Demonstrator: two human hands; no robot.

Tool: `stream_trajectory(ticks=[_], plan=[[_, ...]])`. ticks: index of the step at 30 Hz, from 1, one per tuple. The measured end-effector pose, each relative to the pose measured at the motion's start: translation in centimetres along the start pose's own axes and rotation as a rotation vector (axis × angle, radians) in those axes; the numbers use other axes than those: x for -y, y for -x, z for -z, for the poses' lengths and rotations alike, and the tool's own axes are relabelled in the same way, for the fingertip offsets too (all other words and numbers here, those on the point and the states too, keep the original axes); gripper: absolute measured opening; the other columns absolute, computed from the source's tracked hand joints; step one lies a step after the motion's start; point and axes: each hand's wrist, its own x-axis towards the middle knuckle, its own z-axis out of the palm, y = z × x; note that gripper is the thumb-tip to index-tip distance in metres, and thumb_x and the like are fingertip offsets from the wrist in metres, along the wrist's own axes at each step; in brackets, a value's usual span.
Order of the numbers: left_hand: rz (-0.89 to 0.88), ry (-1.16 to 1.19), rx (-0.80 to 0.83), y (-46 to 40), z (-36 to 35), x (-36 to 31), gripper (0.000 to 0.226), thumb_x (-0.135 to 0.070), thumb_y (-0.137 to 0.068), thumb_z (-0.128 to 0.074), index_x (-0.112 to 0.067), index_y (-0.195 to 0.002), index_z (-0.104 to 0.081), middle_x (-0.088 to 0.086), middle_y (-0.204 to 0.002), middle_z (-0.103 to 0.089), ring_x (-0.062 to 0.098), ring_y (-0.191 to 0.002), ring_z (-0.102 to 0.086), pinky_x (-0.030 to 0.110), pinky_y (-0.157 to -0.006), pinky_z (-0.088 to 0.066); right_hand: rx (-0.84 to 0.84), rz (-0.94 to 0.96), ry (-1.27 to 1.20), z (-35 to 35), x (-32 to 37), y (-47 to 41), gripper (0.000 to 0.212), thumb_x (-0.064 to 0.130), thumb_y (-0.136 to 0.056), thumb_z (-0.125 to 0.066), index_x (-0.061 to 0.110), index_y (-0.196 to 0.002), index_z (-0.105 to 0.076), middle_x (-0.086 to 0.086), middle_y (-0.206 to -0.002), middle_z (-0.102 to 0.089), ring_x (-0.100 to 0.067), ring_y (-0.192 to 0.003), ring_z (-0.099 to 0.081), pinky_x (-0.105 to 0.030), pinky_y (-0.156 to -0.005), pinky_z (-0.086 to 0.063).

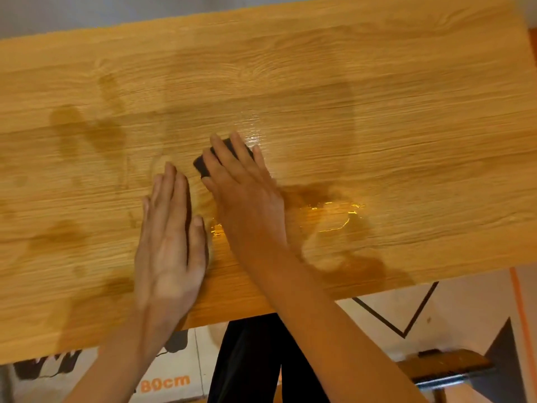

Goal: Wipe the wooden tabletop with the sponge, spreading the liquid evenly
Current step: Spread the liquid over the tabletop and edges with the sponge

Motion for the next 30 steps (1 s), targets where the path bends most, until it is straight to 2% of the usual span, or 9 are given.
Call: stream_trajectory(ticks=[3, 9, 12, 15, 18, 22, 25, 28, 30], plan=[[-0.022, -0.062, -0.005, 0.8, -0.7, -0.1, 0.058, -0.016, -0.105, -0.035, 0.005, -0.157, -0.023, 0.015, -0.168, -0.014, 0.028, -0.157, -0.008, 0.039, -0.129, -0.002, -0.015, -0.012, -0.043, 2.6, -3.9, 1.1, 0.036, 0.006, -0.095, -0.056, 0.005, -0.131, -0.056, -0.010, -0.145, -0.049, -0.030, -0.143, -0.031, -0.045, -0.122, -0.016], [-0.037, -0.100, -0.038, 0.7, -1.1, 0.1, 0.058, -0.016, -0.105, -0.033, 0.004, -0.158, -0.020, 0.015, -0.168, -0.013, 0.026, -0.157, -0.006, 0.030, -0.128, 0.003, -0.292, -0.461, -0.029, 7.7, -10.2, 4.8, 0.035, 0.010, -0.101, -0.047, 0.000, -0.134, -0.052, -0.012, -0.145, -0.047, -0.025, -0.143, -0.033, -0.037, -0.120, -0.025], [-0.040, -0.126, -0.037, 0.6, -1.3, 0.2, 0.057, -0.018, -0.106, -0.031, 0.003, -0.158, -0.021, 0.015, -0.169, -0.012, 0.026, -0.158, -0.006, 0.032, -0.128, 0.001, -0.197, -0.285, 0.097, 3.6, -4.0, 3.6, 0.038, 0.003, -0.097, -0.046, 0.007, -0.134, -0.052, -0.009, -0.145, -0.048, -0.027, -0.142, -0.035, -0.042, -0.114, -0.035], [-0.023, -0.142, -0.041, 0.7, -1.3, 0.2, 0.057, -0.024, -0.108, -0.027, 0.000, -0.159, -0.020, 0.012, -0.170, -0.012, 0.021, -0.158, -0.006, 0.034, -0.129, -0.001, -0.007, -0.023, 0.050, 0.5, 0.8, 3.4, 0.046, 0.006, -0.092, -0.052, 0.015, -0.137, -0.048, -0.004, -0.150, -0.042, -0.024, -0.145, -0.029, -0.038, -0.119, -0.028], [-0.033, -0.141, -0.065, 0.9, -1.4, 0.2, 0.057, -0.026, -0.109, -0.025, -0.002, -0.160, -0.020, 0.011, -0.170, -0.013, 0.019, -0.158, -0.005, 0.034, -0.129, -0.003, 0.072, 0.090, 0.051, 3.0, -3.0, 3.3, 0.044, 0.001, -0.090, -0.062, 0.016, -0.131, -0.056, -0.004, -0.143, -0.051, -0.022, -0.139, -0.039, -0.040, -0.114, -0.037], [-0.050, -0.132, -0.082, 1.0, -1.5, 0.2, 0.056, -0.024, -0.109, -0.027, 0.001, -0.159, -0.022, 0.015, -0.169, -0.015, 0.025, -0.158, -0.009, 0.039, -0.129, -0.006, -0.119, -0.283, -0.057, 8.8, -11.7, 6.5, 0.036, -0.002, -0.096, -0.050, 0.003, -0.131, -0.056, -0.013, -0.143, -0.050, -0.026, -0.141, -0.034, -0.046, -0.120, -0.024], [-0.051, -0.142, -0.089, 1.0, -1.6, 0.1, 0.056, -0.023, -0.108, -0.027, 0.002, -0.158, -0.023, 0.016, -0.169, -0.016, 0.027, -0.158, -0.010, 0.040, -0.129, -0.007, -0.227, -0.498, -0.107, 8.4, -10.1, 7.0, 0.037, 0.006, -0.100, -0.046, 0.001, -0.137, -0.049, -0.012, -0.149, -0.042, -0.026, -0.145, -0.027, -0.048, -0.122, -0.017], [-0.030, -0.151, -0.086, 0.8, -1.5, 0.0, 0.056, -0.024, -0.108, -0.027, 0.001, -0.159, -0.023, 0.014, -0.169, -0.015, 0.026, -0.158, -0.010, 0.037, -0.129, -0.005, -0.156, -0.249, -0.035, 4.0, -3.8, 5.2, 0.035, 0.009, -0.098, -0.052, 0.004, -0.133, -0.053, -0.012, -0.145, -0.048, -0.032, -0.141, -0.035, -0.051, -0.120, -0.021], [-0.015, -0.161, -0.085, 0.8, -1.4, -0.1, 0.056, -0.025, -0.108, -0.026, -0.001, -0.159, -0.023, 0.012, -0.169, -0.015, 0.023, -0.158, -0.009, 0.033, -0.129, -0.003, 0.001, -0.039, -0.008, 1.7, -0.7, 5.1, 0.043, 0.015, -0.099, -0.051, 0.014, -0.141, -0.044, -0.003, -0.153, -0.038, -0.023, -0.147, -0.023, -0.042, -0.123, -0.013]])
